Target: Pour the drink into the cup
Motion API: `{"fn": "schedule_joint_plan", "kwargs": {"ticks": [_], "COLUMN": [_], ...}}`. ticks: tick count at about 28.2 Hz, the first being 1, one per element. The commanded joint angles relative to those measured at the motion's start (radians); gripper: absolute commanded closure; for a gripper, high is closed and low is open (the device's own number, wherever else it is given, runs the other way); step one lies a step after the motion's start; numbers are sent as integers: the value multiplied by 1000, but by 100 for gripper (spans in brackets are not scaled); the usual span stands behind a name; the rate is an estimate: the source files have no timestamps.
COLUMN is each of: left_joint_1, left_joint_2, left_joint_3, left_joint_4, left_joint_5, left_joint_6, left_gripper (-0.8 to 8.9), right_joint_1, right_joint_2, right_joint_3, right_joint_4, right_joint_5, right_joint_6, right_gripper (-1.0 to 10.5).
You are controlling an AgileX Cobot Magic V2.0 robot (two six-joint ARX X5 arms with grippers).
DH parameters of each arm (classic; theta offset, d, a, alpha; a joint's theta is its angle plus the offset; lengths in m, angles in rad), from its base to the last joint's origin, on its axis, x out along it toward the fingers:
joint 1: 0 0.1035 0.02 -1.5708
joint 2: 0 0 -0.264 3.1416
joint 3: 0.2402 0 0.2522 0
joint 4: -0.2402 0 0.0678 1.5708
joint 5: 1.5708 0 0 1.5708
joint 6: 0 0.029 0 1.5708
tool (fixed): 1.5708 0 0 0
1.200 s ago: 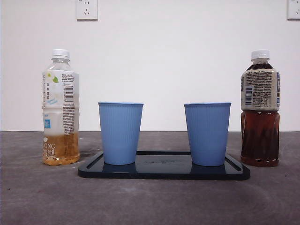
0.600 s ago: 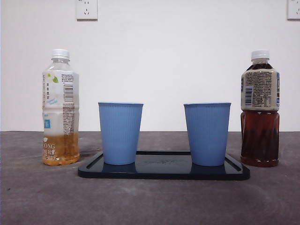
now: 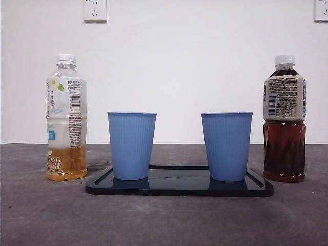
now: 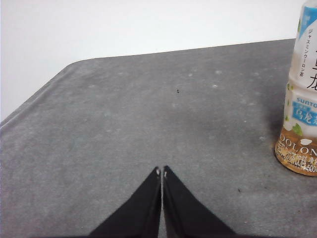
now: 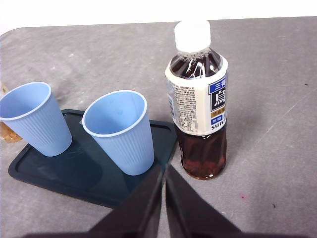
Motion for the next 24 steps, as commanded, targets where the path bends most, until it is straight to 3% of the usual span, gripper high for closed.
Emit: {"fn": "schedule_joint_plan", "kwargs": {"ticks": [1,5,9,15,19,24], "left_joint_1": [3,3,3,3,3,3], "left_joint_2": [-2,-2,-2,-2,-2,-2], "left_joint_3": [-21,-21,-21,-21,-21,-21], "left_joint_4": [-6,-6,-6,-6,-6,-6], "left_joint_5": [2,2,2,2,2,2], "left_joint_6": [-5,-5,-5,-5,-5,-5], "left_gripper": [807,807,807,807,807,807], "right_joint_1": [5,5,-13,-205,-282,-306], "right_joint_2": [3,3,-26,-198,-284,-345], "right_joint_3": [16,16,15,-114,-243,-348], "right_joint_4": [10,9,11,113,290,401], "right_joint_5": [0,1,24,31,32,41], "right_joint_6": [12,8,-82,-188,-189,-189], "right_gripper": [938,938,938,938,938,938]}}
